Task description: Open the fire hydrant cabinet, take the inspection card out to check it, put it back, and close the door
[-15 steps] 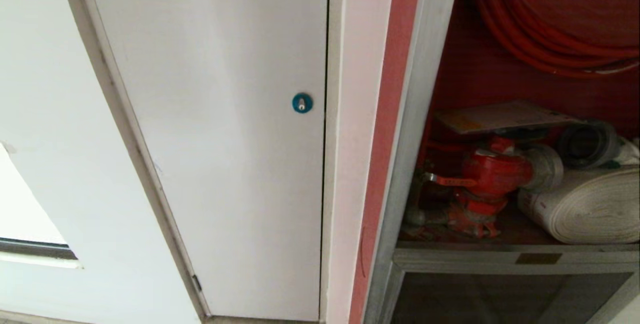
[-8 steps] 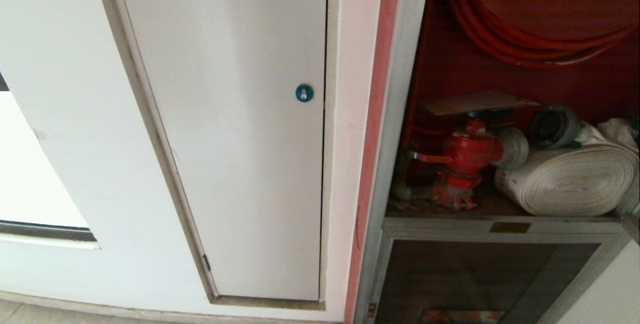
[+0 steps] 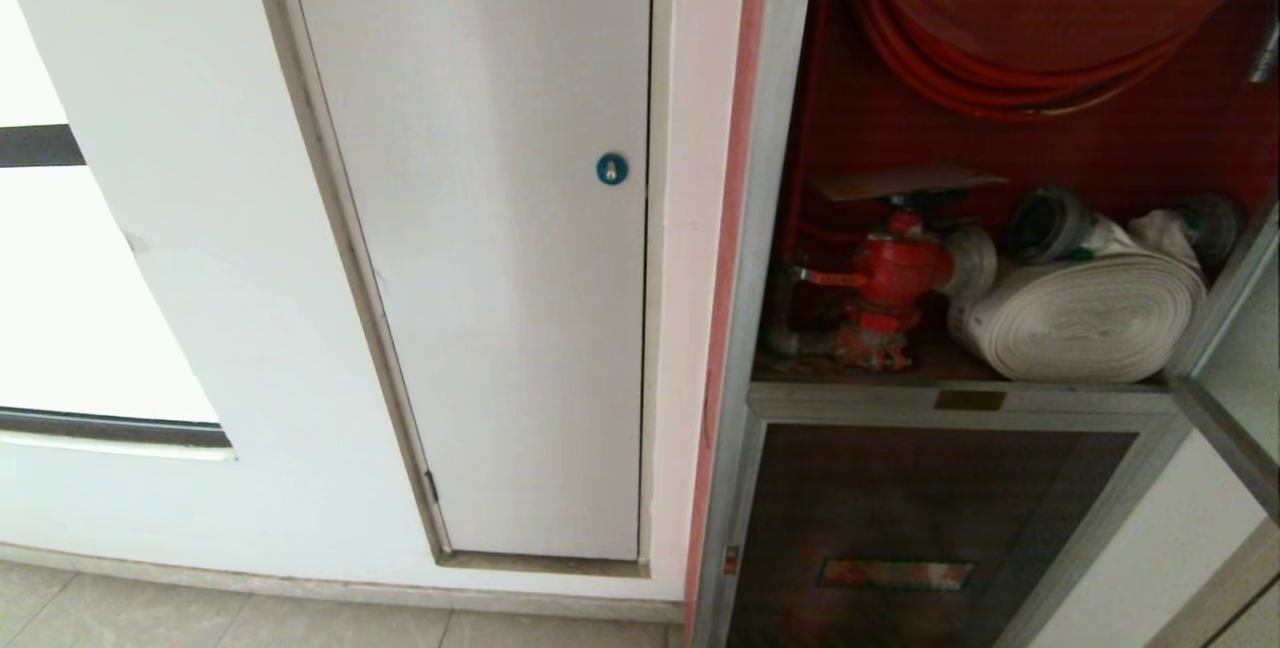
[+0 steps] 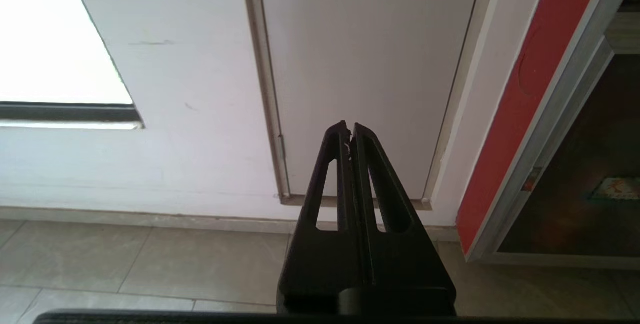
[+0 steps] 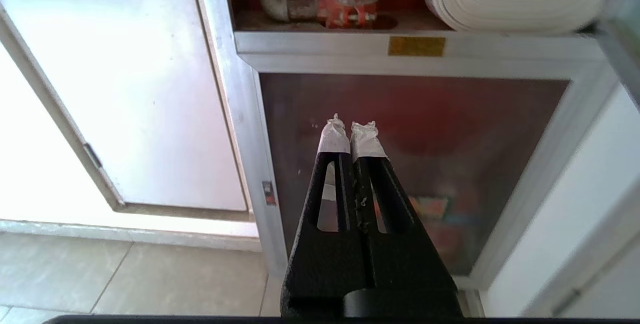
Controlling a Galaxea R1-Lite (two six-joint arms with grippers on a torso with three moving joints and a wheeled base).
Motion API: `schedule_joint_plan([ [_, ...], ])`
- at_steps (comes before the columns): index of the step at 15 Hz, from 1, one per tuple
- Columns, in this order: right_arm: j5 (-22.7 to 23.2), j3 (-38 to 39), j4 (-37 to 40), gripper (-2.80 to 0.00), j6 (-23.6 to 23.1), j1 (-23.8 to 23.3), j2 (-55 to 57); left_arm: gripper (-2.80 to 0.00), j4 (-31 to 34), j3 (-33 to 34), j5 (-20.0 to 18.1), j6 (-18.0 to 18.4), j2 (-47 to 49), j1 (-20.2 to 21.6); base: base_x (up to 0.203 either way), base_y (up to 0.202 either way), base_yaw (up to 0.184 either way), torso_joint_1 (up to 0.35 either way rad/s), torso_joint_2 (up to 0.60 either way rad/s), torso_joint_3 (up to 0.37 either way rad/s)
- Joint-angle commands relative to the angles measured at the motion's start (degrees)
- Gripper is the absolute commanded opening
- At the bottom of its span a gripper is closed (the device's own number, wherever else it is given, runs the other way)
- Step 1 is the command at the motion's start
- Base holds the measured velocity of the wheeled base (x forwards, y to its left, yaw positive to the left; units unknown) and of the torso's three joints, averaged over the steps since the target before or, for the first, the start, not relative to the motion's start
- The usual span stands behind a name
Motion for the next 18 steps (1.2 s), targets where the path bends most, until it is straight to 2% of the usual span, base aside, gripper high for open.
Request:
schedule_joint_plan([
  [1, 0.0, 0.2, 0.0, -2.8, 0.0, 0.0, 0.0, -2.8, 0.0, 0.0, 0.0, 0.0, 0.1, 0.0, -0.195, 0.0, 0.003, 0.004, 0.0, 0.002],
  [12, 0.0, 0.2, 0.0, -2.8, 0.0, 0.0, 0.0, -2.8, 0.0, 0.0, 0.0, 0.0, 0.0, 0.0, -0.194, 0.0, 0.0, 0.002, 0.0, 0.003],
  [18, 0.0, 0.2, 0.0, -2.8, 0.0, 0.0, 0.0, -2.8, 0.0, 0.0, 0.0, 0.0, 0.0, 0.0, -0.02, 0.0, 0.0, 0.005, 0.0, 0.001],
])
